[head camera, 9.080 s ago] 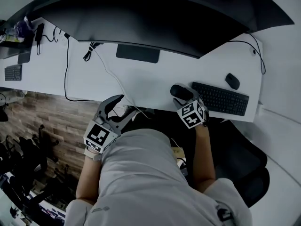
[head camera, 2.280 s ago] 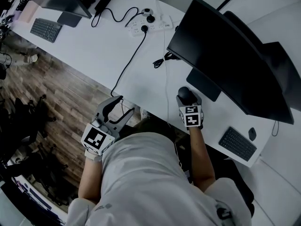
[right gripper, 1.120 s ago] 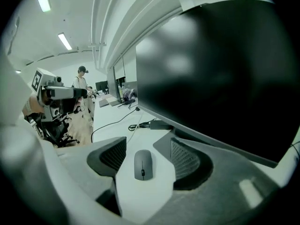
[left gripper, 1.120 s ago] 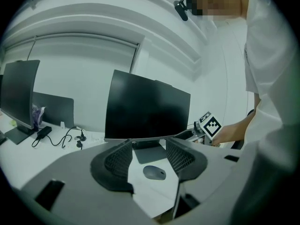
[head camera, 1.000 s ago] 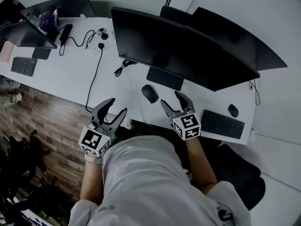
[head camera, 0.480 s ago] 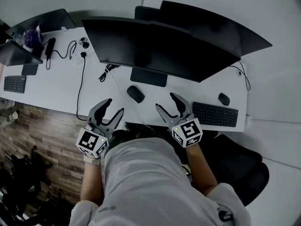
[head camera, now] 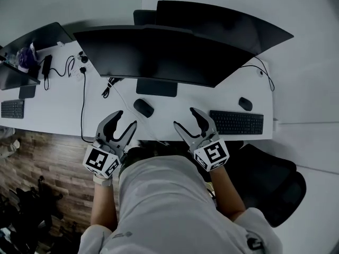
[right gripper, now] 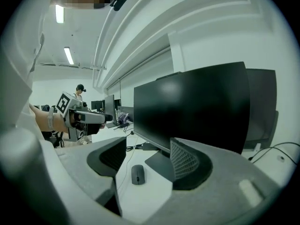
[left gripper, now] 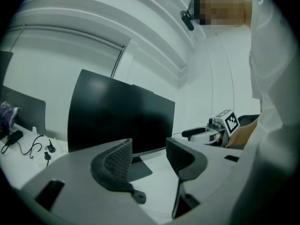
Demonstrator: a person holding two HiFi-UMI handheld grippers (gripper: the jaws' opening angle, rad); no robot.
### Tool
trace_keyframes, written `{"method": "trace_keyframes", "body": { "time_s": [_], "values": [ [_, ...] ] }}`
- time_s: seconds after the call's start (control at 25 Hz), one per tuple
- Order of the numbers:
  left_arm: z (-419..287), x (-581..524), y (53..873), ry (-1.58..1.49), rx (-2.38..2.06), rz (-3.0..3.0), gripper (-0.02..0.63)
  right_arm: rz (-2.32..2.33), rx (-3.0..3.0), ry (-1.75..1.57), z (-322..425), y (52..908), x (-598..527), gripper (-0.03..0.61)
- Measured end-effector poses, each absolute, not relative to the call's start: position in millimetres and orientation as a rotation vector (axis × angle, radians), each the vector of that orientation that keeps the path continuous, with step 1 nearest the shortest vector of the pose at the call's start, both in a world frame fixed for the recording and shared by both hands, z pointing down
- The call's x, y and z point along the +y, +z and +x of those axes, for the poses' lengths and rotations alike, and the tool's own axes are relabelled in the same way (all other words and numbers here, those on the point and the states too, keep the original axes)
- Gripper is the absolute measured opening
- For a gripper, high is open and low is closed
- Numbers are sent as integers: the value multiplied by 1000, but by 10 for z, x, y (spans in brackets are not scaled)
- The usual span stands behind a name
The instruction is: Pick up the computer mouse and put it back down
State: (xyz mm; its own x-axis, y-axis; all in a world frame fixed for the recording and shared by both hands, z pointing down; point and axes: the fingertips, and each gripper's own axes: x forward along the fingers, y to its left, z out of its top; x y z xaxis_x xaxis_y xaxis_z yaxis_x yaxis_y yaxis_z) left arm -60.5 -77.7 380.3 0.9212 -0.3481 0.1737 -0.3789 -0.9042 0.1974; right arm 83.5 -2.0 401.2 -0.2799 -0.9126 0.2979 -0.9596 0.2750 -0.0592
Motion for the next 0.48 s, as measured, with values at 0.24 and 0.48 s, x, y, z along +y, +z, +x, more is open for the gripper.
{"method": "trace_keyframes", "body": {
  "time_s": [0.24,0.48],
  "values": [
    [-521,-730,3753,182,-528,2867,204,1755,-2354,286,861,3929,75,288],
    [-505,-683,3737,186,-529,2873,204,1771,-2370,258,854,3893,138,288]
  ]
}}
